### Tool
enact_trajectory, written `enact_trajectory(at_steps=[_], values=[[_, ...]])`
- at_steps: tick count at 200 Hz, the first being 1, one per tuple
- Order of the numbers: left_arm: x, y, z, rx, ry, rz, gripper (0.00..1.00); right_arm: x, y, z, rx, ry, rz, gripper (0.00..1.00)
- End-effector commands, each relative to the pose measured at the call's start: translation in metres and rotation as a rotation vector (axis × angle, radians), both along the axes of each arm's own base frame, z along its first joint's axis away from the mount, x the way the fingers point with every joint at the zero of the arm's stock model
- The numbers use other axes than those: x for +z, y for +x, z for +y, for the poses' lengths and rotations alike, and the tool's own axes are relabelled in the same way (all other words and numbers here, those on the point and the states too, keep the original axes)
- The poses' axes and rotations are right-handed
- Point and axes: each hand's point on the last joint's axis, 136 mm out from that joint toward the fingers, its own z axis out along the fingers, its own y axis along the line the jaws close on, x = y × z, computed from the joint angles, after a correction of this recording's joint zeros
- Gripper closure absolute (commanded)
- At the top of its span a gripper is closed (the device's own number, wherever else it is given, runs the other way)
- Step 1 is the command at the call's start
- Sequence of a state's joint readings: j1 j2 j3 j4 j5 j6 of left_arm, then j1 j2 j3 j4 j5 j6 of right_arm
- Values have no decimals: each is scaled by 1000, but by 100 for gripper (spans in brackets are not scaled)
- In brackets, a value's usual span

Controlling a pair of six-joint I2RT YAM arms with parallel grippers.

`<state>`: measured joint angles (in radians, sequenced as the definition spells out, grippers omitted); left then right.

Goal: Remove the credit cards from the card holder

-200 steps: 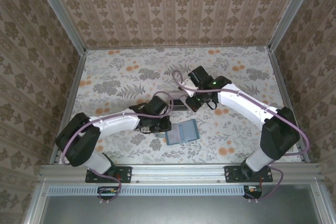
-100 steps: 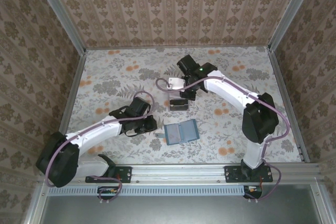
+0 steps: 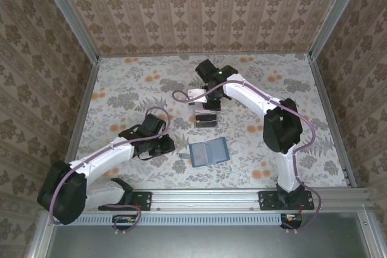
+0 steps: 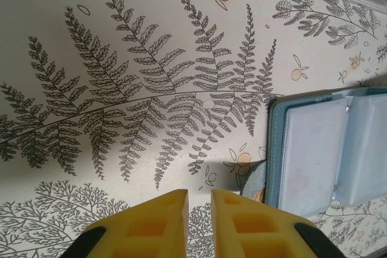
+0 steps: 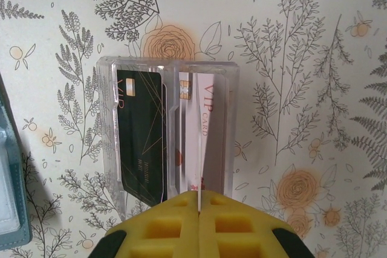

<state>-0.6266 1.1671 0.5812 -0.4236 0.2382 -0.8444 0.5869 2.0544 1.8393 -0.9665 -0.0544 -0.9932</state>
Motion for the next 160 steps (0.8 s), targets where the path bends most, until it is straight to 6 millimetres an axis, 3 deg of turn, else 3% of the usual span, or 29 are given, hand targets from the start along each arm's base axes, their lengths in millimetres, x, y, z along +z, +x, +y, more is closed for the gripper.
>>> enact_trajectory(at_steps=[1,60,89,114,160], values=[[-5,-6,7,-1,14,18,81,-8,-2,-8,19,-57,41,100],[-8,-6,10,6,11,25,80,-24,-3,-7,11,-83,94,100],[-10,-7,12,11,9,28,80,-26,2,-7,-4,-93,80,88],[-10,-6,12,13,2,25,79,-17,18,-9,-51,-97,-1,79],[-8,0,10,1,1,16,78,4,25,-14,-100,-74,-88,77]])
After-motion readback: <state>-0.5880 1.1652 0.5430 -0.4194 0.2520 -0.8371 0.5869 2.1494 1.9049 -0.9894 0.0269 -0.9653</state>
